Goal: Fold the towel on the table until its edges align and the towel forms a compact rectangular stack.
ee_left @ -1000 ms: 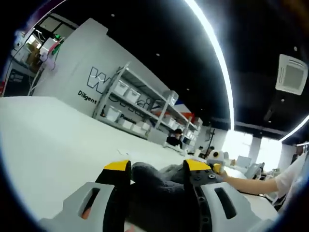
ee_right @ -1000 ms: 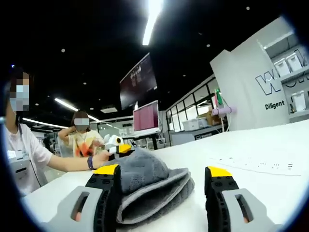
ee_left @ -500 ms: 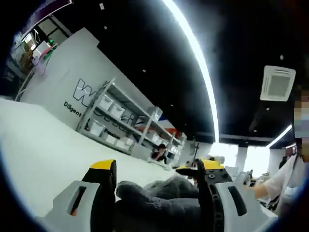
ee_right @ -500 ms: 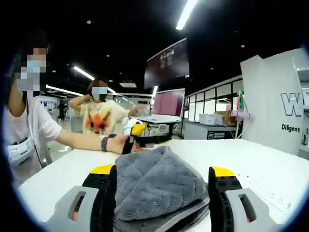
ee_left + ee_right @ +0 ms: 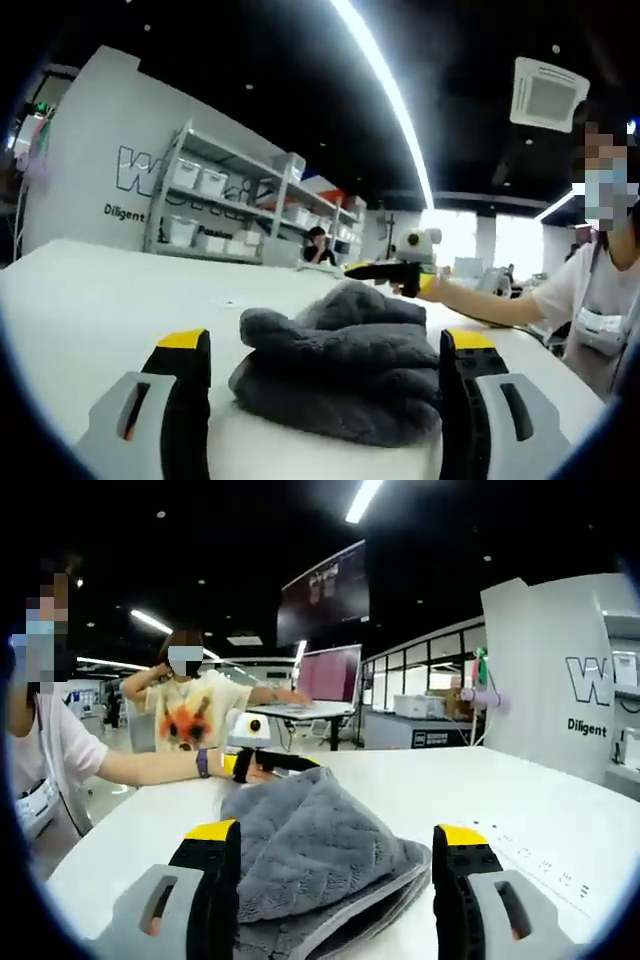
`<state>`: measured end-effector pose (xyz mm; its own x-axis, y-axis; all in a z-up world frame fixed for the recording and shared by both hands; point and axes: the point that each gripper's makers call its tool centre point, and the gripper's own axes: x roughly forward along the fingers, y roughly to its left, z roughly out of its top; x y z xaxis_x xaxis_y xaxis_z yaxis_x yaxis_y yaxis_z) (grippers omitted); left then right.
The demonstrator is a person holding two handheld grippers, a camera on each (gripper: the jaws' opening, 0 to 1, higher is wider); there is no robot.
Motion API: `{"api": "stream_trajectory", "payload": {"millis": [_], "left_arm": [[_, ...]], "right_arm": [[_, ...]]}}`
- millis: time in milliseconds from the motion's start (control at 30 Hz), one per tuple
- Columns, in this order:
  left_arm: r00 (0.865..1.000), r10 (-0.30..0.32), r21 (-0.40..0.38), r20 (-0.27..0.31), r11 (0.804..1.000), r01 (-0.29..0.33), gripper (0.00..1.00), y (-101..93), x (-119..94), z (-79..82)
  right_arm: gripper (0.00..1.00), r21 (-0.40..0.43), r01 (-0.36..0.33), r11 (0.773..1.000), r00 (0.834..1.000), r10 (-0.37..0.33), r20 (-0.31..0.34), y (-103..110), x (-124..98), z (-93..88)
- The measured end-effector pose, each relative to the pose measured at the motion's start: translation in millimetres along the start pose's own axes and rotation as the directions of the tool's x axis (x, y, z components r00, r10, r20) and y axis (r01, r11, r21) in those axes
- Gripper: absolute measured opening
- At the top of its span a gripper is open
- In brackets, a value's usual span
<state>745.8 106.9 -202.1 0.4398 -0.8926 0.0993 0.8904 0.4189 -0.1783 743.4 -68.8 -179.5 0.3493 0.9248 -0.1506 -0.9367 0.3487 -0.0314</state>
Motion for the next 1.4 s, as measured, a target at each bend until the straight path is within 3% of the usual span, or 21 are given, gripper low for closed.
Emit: {"api": "stream_trajectory", "payload": {"millis": [133,333,467,533,633,733,867,1067,1167,1233,1400], "left_arm": [[0.999,0.017,-0.032,0.042,0.999,-0.016,0.99,0.8,-6.4,6.2],[0.999,0.038,-0.002,0.011,0.999,-0.038,0.99,-2.3,-16.8,0.8],[0.998,0.056,0.044,-0.026,0.998,-0.054,0.99,-1.3,-16.3,-4.9],[0.995,0.071,0.073,-0.068,0.995,-0.066,0.99,0.4,-14.5,-12.1],[0.995,0.073,0.077,-0.074,0.995,-0.068,0.99,2.5,-15.0,-12.7],[0.997,0.064,0.052,-0.042,0.997,-0.061,0.99,4.0,-16.4,-7.0],[0.998,0.052,0.043,-0.042,0.998,-0.051,0.99,5.7,-15.1,-6.1],[0.997,0.046,0.047,-0.054,0.998,-0.044,0.99,5.5,-14.9,-7.6],[0.998,0.047,0.040,-0.052,0.998,-0.045,0.99,5.0,-14.5,-7.9],[0.998,0.048,0.040,-0.052,0.998,-0.046,0.98,5.0,-14.2,-7.9],[0.996,0.057,0.050,-0.064,0.997,-0.054,0.97,4.8,-13.9,-10.9]], "right_arm": [[0.79,-0.040,-0.014,0.999,0.999,0.012,-0.043,6.7,5.2,2.4],[0.85,-0.096,-0.110,0.989,0.991,0.102,-0.088,24.4,21.6,21.5],[0.84,-0.117,-0.180,0.977,0.973,0.160,-0.166,26.9,29.8,20.9],[0.83,-0.072,-0.238,0.969,0.953,0.218,-0.211,22.9,31.6,15.4],[0.73,0.004,-0.284,0.959,0.930,0.277,-0.244,13.2,29.7,5.7],[0.68,0.019,-0.272,0.962,0.930,0.267,-0.250,-1.2,28.3,-3.8],[0.63,0.031,-0.253,0.967,0.931,0.253,-0.263,-11.0,24.3,-15.5],[0.46,0.047,-0.265,0.963,0.938,0.269,-0.217,-6.9,23.8,-7.8],[0.33,0.028,-0.293,0.956,0.927,0.291,-0.236,1.6,23.5,-9.8],[0.31,0.013,-0.296,0.955,0.924,0.289,-0.252,5.0,25.2,-12.2],[0.11,-0.030,-0.283,0.959,0.924,0.263,-0.278,4.4,26.6,-15.6]]}}
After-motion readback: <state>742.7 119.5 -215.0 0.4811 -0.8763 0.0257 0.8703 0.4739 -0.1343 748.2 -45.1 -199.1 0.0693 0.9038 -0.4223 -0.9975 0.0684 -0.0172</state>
